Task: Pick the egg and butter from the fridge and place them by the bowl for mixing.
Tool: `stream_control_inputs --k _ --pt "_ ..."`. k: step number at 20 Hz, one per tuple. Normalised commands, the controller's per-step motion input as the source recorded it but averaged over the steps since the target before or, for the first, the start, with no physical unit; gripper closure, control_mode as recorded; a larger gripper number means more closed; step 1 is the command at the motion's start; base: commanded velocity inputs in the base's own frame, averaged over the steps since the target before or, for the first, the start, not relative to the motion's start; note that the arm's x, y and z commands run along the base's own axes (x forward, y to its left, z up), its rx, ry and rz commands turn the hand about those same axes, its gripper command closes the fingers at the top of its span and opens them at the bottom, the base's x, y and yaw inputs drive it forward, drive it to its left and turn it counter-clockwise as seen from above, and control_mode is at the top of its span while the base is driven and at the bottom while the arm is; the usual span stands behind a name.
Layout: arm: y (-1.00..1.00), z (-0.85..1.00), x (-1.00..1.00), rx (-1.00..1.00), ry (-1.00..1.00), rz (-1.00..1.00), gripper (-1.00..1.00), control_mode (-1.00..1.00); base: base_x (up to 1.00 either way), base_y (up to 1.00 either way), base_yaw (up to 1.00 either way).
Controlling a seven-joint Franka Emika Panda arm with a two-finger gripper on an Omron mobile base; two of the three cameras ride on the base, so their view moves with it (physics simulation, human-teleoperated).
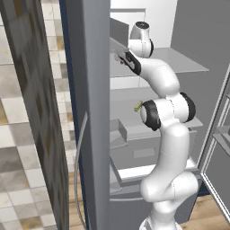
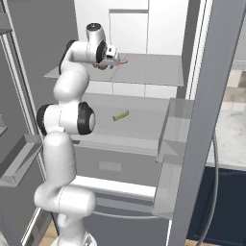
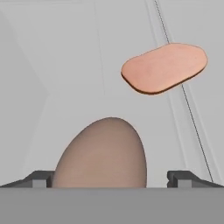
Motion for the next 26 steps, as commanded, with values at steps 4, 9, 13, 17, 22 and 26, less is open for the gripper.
stream_control_inputs --k 4,9,13,17,22,26 --pt "0.0 -0.11 0.33 0.0 -0.07 0.0 -1.0 -1.0 0.0 0.0 0.0" --pt "0.02 -0.05 0.06 0.0 -0.03 0.0 1.0 -1.0 0.0 0.0 0.0" --pt "0.0 0.13 -0.22 0.0 -0.09 0.01 1.0 -1.0 0.0 0.0 0.0" --pt "0.0 0.78 -0.95 0.0 -0.39 0.01 1.0 -1.0 0.0 0.0 0.0" --pt "-0.04 0.36 -1.0 0.0 -0.35 0.01 1.0 -1.0 0.0 0.0 0.0" --pt "-0.15 -0.04 -1.0 0.01 -0.63 0.0 1.0 -1.0 0.0 0.0 0.0"
